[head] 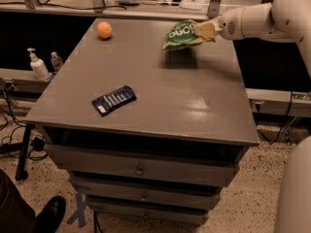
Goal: Pick green rice chip bag
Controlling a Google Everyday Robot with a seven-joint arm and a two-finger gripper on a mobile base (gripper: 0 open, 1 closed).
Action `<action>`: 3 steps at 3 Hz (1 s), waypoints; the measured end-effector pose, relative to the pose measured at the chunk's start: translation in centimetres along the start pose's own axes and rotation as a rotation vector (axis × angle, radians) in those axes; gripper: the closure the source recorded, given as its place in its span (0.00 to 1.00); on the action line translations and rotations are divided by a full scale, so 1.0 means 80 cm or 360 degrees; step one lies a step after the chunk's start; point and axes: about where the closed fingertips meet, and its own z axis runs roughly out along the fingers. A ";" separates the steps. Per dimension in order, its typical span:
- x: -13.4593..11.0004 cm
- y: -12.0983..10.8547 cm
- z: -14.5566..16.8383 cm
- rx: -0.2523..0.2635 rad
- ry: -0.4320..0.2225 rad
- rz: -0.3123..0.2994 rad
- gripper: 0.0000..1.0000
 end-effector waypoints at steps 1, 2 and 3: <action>-0.006 0.017 -0.042 0.0048 -0.0037 -0.0024 1.00; -0.013 0.032 -0.084 0.0112 -0.0087 -0.0056 1.00; -0.024 0.045 -0.123 0.0176 -0.0153 -0.0091 1.00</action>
Offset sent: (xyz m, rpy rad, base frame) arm -0.0957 -0.0553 0.0610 0.0024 -0.1409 -0.1067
